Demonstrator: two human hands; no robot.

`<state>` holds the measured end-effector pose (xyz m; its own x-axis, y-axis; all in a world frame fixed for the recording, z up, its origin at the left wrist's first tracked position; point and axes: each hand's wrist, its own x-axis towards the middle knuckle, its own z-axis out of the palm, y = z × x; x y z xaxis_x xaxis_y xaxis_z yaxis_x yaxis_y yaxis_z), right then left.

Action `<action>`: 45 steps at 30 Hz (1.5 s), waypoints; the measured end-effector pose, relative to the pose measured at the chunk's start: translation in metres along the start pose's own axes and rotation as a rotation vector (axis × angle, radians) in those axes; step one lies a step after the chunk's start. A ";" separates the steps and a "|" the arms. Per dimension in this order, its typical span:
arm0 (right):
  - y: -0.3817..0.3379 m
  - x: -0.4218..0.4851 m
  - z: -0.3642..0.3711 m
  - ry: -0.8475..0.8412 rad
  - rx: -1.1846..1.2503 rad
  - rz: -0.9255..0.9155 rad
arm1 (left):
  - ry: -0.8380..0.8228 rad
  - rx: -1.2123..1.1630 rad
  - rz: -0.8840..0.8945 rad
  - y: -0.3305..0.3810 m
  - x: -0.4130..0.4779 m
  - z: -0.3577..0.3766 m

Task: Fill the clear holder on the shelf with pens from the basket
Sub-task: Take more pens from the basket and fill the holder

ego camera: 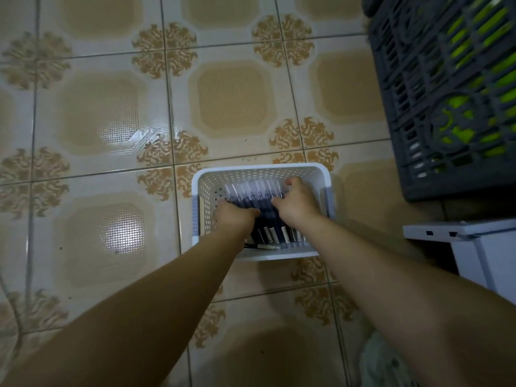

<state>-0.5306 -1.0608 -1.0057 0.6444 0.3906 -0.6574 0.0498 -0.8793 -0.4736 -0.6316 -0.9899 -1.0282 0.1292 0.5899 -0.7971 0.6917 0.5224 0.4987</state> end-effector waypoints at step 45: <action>-0.085 -0.185 -0.129 0.133 0.664 -0.153 | -0.675 0.030 0.560 0.115 -0.208 -0.077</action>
<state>-0.5560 -1.0936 -0.7682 0.7573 0.4233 -0.4974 -0.3024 -0.4477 -0.8415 -0.6340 -1.0050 -0.7789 0.8416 0.2592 -0.4738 0.4178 0.2433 0.8753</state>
